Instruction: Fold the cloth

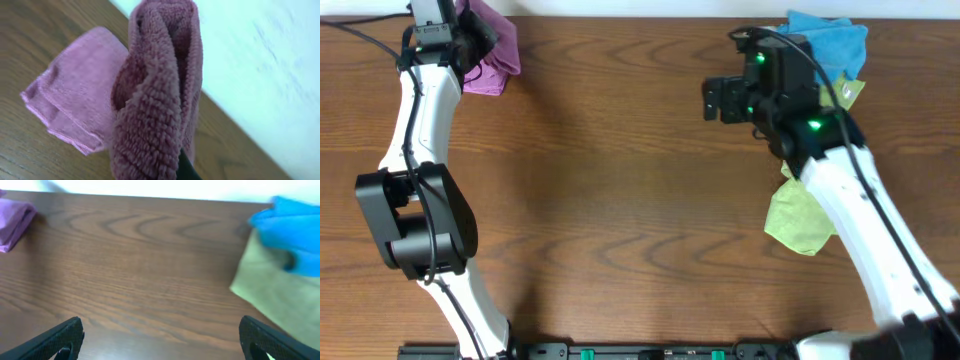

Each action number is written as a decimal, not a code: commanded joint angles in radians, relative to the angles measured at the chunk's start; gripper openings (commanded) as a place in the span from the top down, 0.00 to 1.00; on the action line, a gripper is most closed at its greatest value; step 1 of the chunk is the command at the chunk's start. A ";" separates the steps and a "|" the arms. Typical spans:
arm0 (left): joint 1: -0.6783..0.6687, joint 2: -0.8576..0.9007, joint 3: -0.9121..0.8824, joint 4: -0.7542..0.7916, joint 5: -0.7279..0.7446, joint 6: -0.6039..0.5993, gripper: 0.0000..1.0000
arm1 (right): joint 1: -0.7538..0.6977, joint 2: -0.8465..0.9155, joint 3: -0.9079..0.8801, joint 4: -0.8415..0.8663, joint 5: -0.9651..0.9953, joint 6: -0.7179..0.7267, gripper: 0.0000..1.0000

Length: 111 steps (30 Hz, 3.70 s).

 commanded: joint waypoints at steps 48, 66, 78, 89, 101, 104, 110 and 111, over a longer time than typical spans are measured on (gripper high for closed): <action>0.179 0.273 0.013 0.231 0.419 -0.454 0.94 | 0.063 -0.098 0.008 -0.072 0.093 -0.005 0.01; 0.258 0.257 0.013 0.198 0.504 -0.352 0.05 | 0.095 -0.098 0.008 -0.043 0.093 0.010 0.01; 0.305 -0.001 0.013 -0.142 0.239 0.048 0.05 | 0.101 -0.112 0.010 -0.048 0.148 0.008 0.01; 0.233 -0.332 0.013 -0.446 0.086 0.455 0.04 | 0.101 -0.234 0.079 -0.342 0.332 -0.063 0.01; 0.115 -0.362 0.013 -0.528 0.099 0.383 0.05 | 0.101 -0.270 0.079 -0.420 0.335 -0.070 0.01; 0.099 -0.362 0.013 -0.529 0.144 0.374 0.05 | 0.101 -0.270 0.079 -0.419 0.335 -0.070 0.01; 0.092 -0.362 0.013 -0.533 0.143 0.374 0.04 | 0.101 -0.270 0.079 -0.419 0.335 -0.070 0.01; 0.092 -0.362 0.013 -0.533 0.139 0.375 0.05 | 0.101 -0.270 0.079 -0.419 0.335 -0.070 0.01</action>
